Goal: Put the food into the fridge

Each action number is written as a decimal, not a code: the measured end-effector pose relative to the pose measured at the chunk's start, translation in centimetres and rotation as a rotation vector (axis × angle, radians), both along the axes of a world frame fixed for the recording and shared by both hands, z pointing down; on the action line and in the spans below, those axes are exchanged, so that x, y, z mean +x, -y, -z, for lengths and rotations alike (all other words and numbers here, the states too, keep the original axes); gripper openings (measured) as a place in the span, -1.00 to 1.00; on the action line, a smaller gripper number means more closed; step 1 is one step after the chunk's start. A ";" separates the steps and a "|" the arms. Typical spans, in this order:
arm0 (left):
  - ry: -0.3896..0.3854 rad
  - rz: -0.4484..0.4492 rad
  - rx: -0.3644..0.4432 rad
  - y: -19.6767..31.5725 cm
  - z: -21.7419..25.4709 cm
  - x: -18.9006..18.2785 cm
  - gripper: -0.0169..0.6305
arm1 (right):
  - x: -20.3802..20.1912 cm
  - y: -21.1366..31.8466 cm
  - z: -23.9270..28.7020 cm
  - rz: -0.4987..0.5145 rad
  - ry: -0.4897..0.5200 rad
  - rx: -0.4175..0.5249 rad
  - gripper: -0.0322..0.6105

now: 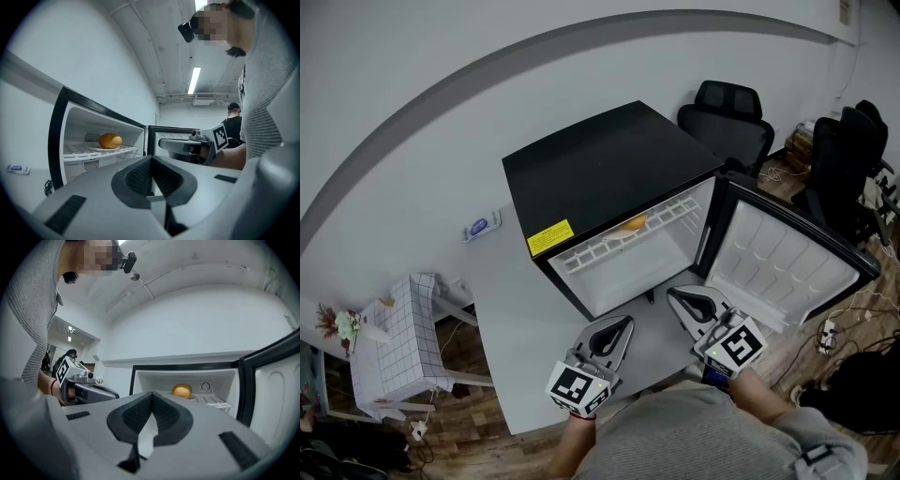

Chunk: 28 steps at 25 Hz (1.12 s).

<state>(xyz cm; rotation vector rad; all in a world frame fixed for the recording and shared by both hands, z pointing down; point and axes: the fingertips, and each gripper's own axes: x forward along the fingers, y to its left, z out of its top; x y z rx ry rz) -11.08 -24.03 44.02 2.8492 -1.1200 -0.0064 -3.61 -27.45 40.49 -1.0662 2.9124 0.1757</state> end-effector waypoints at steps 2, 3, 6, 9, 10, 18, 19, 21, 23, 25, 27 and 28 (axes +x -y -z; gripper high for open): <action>0.001 0.002 -0.001 0.0 0.0 0.0 -0.91 | 0.1 0.1 -0.1 -0.007 -0.002 0.002 -0.86; 0.001 0.002 -0.001 0.0 0.0 0.0 -0.91 | 0.1 0.1 -0.1 -0.009 -0.005 0.002 -0.86; -0.003 0.002 0.003 0.1 0.0 -0.1 -0.91 | -0.1 0.1 -0.5 -0.009 -0.023 -0.004 -0.86; -0.004 0.003 0.003 0.2 0.1 -0.1 -0.91 | -0.2 0.2 -0.6 -0.006 -0.028 -0.009 -0.86; -0.004 0.003 0.002 0.2 0.1 -0.1 -0.91 | -0.1 0.3 -0.6 -0.008 -0.025 -0.009 -0.86; -0.007 -0.003 0.002 0.3 -0.1 -0.1 -0.91 | -0.3 0.6 -0.7 -0.012 -0.027 -0.016 -0.86; -0.007 -0.003 0.001 0.3 0.0 -0.1 -0.91 | -0.3 0.6 -0.7 -0.012 -0.026 -0.016 -0.86; -0.007 -0.004 0.002 0.3 0.0 -0.2 -0.91 | -0.4 0.6 -0.6 -0.012 -0.025 -0.014 -0.86; -0.007 -0.004 0.003 0.3 0.0 -0.2 -0.91 | -0.5 0.5 -0.5 -0.013 -0.026 -0.011 -0.86; -0.007 -0.005 0.003 0.2 0.0 -0.3 -0.91 | -0.5 0.5 -0.5 -0.013 -0.027 -0.010 -0.86; -0.008 -0.004 0.002 0.2 0.0 -0.3 -0.91 | -0.6 0.5 -0.5 -0.013 -0.027 -0.009 -0.86; -0.007 -0.004 0.001 0.2 0.0 -0.3 -0.91 | -0.6 0.5 -0.5 -0.013 -0.026 -0.009 -0.86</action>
